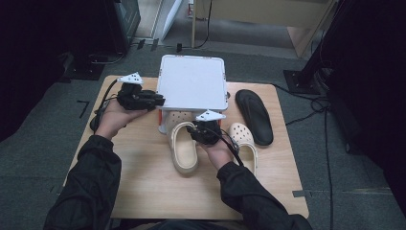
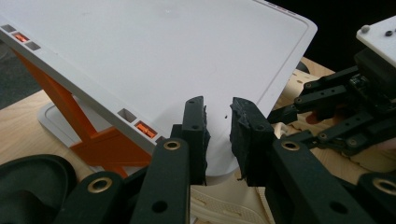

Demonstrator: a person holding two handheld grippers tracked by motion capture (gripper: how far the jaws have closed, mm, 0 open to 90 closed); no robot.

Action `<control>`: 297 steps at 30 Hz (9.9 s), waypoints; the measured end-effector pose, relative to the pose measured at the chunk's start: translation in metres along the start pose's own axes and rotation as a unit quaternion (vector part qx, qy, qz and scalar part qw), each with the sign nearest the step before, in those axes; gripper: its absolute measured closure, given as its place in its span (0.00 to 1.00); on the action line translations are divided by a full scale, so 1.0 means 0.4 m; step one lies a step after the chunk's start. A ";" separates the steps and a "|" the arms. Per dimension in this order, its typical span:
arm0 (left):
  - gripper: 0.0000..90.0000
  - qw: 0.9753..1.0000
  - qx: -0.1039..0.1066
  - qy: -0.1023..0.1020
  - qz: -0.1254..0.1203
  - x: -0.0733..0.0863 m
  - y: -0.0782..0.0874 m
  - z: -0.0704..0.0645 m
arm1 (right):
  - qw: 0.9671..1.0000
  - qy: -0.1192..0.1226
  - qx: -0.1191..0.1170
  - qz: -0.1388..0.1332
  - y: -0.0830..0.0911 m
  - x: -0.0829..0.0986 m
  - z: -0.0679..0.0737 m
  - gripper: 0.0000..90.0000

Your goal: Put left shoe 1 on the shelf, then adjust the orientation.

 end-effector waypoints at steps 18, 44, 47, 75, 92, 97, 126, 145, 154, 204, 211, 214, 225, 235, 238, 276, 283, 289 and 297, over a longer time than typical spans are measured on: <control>0.86 1.000 -0.004 -0.002 -0.007 0.002 0.001 -0.001 | 0.999 0.000 -0.030 -0.022 0.134 0.016 0.038 0.68; 0.86 1.000 -0.003 -0.002 -0.009 0.004 0.001 -0.001 | 0.998 0.011 -0.061 -0.005 0.106 0.051 0.059 0.80; 0.86 1.000 -0.006 -0.005 -0.008 0.004 0.001 -0.002 | 0.997 0.012 -0.075 0.006 0.126 0.081 0.095 0.81; 0.88 1.000 0.001 0.000 -0.010 0.002 -0.001 0.007 | 0.990 0.055 -0.102 0.082 0.122 0.299 0.197 0.87; 0.89 1.000 0.001 0.006 -0.011 0.002 -0.002 0.005 | 0.993 0.054 -0.095 0.041 0.084 0.215 0.190 0.87; 0.89 1.000 0.002 0.007 -0.013 0.002 -0.002 0.005 | 0.994 0.054 -0.089 0.042 0.067 0.200 0.178 0.87; 0.88 1.000 -0.003 0.009 -0.013 0.005 0.000 -0.001 | 0.997 0.032 -0.064 0.037 -0.057 0.119 0.100 0.86; 0.88 1.000 -0.008 0.008 -0.016 0.007 0.001 -0.005 | 0.998 0.017 -0.058 0.013 -0.089 0.066 0.064 0.83; 0.84 1.000 0.005 0.017 -0.010 0.007 0.008 -0.006 | 0.995 -0.001 -0.093 0.027 -0.045 0.061 0.095 0.77; 0.52 1.000 -0.006 0.015 -0.011 -0.005 0.020 -0.048 | 0.999 -0.042 -0.009 0.026 0.346 0.208 -0.070 0.67; 0.53 1.000 -0.009 0.015 -0.013 -0.006 0.011 -0.036 | 0.998 -0.058 0.016 0.028 0.372 0.233 -0.091 0.66; 0.53 1.000 -0.010 0.012 -0.012 -0.005 0.007 -0.034 | 0.997 -0.064 0.027 0.031 0.370 0.239 -0.101 0.63; 0.54 1.000 0.000 -0.008 -0.024 -0.013 0.007 -0.052 | 0.994 -0.091 0.057 0.038 0.307 0.239 -0.135 0.59; 0.54 1.000 -0.007 -0.008 -0.013 -0.004 0.001 -0.043 | 0.982 -0.173 0.053 0.050 0.281 0.237 -0.156 0.76; 0.54 1.000 -0.007 -0.005 -0.015 -0.004 0.003 -0.039 | 0.978 -0.190 0.056 0.058 0.287 0.238 -0.152 0.79; 0.59 1.000 -0.010 -0.012 -0.012 0.004 -0.002 -0.031 | 0.991 -0.129 0.040 0.027 0.302 0.172 -0.040 0.86; 0.59 1.000 -0.010 -0.011 -0.012 0.004 -0.003 -0.032 | 0.992 -0.121 0.030 0.038 0.276 0.176 -0.009 0.86; 0.59 1.000 -0.010 -0.013 -0.012 0.004 -0.003 -0.032 | 0.992 -0.116 0.022 0.034 0.249 0.166 0.022 0.86; 0.59 1.000 -0.010 -0.013 -0.012 0.005 -0.003 -0.031 | 0.994 -0.094 0.006 0.048 0.212 0.177 0.067 0.84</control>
Point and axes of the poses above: each handheld gripper's, and its own axes: y roughly backward along the jaws, x roughly out of its underside, z roughly to its left, the point moved 9 cm from there along -y, roughly forward along the jaws, and after that the axes turned 1 degree about -y, right-handed, at the moved point
